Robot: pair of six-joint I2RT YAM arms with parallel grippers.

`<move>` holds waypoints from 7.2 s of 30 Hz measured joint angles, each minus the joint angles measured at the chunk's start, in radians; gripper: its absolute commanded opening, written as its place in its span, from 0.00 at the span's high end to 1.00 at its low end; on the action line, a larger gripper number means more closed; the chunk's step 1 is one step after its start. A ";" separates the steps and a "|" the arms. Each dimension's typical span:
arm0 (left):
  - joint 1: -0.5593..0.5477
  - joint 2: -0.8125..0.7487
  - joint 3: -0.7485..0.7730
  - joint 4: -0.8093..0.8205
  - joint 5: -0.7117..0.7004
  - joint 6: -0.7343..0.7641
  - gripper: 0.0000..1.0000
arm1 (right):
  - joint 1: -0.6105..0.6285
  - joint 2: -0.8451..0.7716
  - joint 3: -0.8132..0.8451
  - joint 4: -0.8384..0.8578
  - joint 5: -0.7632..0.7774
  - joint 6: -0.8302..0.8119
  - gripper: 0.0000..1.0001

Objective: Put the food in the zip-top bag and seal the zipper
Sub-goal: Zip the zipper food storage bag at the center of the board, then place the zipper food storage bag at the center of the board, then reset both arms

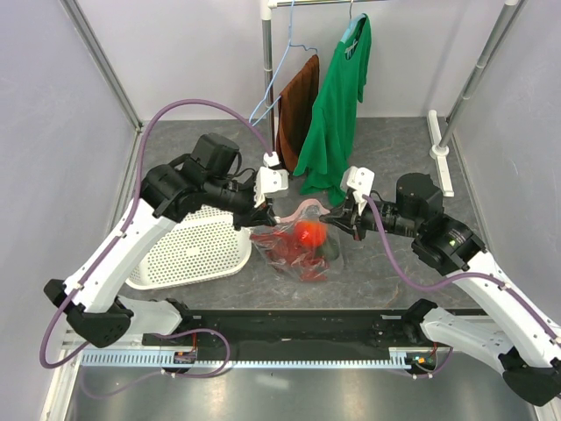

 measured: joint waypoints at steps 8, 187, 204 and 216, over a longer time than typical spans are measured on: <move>-0.011 0.016 0.000 0.043 0.002 -0.015 0.98 | 0.000 -0.015 0.015 -0.063 0.006 -0.042 0.04; 0.245 -0.263 -0.322 0.369 -0.088 -0.360 0.00 | 0.037 0.287 -0.007 -0.115 0.375 -0.033 1.00; 0.597 -0.070 -0.332 0.228 0.050 -0.532 0.00 | 0.163 0.572 0.032 0.150 0.333 0.213 0.02; 0.625 0.048 -0.084 0.131 0.045 -0.516 0.00 | 0.114 0.086 0.151 0.018 0.507 0.225 0.02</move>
